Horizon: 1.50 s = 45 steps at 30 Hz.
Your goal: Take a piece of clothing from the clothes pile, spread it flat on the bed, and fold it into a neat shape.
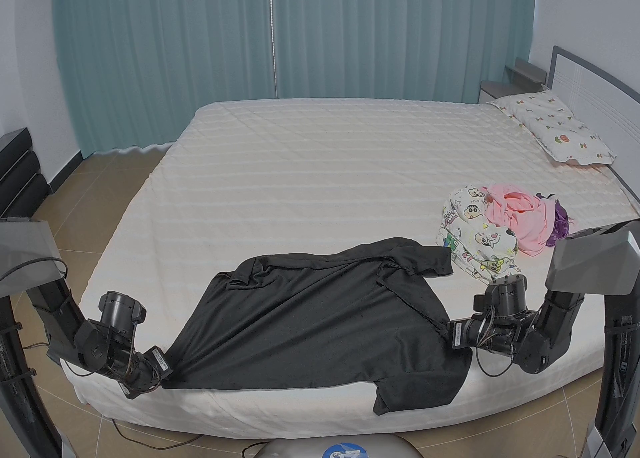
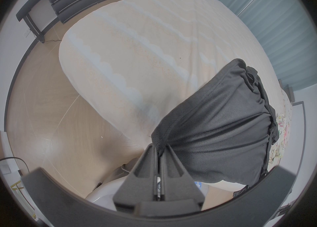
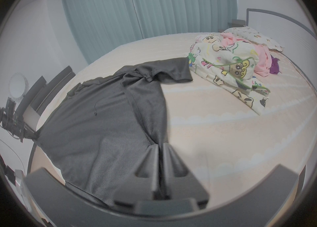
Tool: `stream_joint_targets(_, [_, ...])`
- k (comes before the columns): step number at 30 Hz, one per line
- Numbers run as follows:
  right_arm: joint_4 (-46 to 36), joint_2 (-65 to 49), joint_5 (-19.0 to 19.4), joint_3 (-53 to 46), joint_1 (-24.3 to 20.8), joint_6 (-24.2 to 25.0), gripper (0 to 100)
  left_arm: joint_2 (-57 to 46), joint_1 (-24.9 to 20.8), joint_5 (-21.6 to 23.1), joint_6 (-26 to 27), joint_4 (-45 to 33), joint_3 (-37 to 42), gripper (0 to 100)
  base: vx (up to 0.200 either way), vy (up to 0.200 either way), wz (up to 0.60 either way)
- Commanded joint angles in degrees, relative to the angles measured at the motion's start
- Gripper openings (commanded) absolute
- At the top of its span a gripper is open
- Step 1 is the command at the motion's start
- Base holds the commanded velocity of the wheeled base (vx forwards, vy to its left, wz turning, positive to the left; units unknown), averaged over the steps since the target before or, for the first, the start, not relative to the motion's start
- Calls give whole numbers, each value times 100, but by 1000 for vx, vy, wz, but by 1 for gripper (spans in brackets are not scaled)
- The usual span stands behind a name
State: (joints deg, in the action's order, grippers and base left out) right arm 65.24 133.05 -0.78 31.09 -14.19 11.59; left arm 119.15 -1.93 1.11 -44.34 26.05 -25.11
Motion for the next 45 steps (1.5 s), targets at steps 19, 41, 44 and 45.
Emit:
stream_joint_targets(19, [138, 28, 1423, 47, 1551, 695, 100, 20, -10, 3, 4, -4, 15, 0, 0, 0, 0])
stream_joint_targets(41, [1184, -16, 1432, -613, 681, 1495, 100, -190, 87, 504, 4, 5, -2, 100, 0, 0, 0])
stream_joint_targets(44, [674, 19, 1027, 73, 417, 1521, 100, -261, 219, 592, -5, 49, -20, 100, 0, 0, 0])
stream_joint_targets(45, [428, 11, 913, 346, 329, 1539, 100, -287, 298, 680, -5, 111, -11, 100, 0, 0, 0])
